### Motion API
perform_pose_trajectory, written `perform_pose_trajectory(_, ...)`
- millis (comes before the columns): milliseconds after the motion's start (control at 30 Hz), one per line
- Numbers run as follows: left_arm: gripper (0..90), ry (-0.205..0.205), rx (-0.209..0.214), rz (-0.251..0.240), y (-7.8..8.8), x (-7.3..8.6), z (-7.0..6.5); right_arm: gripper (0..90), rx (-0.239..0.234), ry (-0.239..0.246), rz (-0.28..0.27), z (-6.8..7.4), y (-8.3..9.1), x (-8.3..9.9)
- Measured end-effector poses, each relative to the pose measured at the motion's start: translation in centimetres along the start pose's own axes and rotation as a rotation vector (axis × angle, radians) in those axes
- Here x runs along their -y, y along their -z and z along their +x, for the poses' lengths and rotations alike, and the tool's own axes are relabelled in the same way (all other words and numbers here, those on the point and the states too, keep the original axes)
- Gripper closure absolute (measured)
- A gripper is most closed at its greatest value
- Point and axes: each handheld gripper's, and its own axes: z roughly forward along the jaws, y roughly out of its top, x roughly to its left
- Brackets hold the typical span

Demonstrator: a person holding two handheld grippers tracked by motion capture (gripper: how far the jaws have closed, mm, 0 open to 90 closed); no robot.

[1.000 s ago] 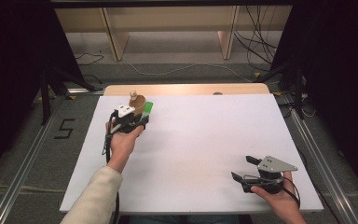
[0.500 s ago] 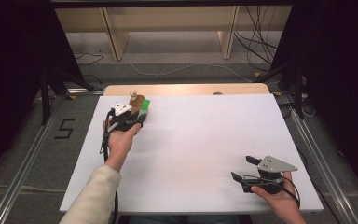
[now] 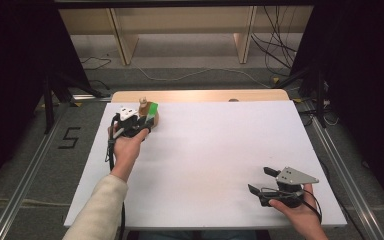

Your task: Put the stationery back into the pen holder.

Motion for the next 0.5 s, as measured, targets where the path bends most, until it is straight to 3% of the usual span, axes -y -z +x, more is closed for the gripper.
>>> perform_pose_trajectory(500,66.7,0.014,-0.013,-0.020,-0.8,-1.3,0.8,17.5,0.001,-0.005,-0.003,0.0,0.0,0.0)
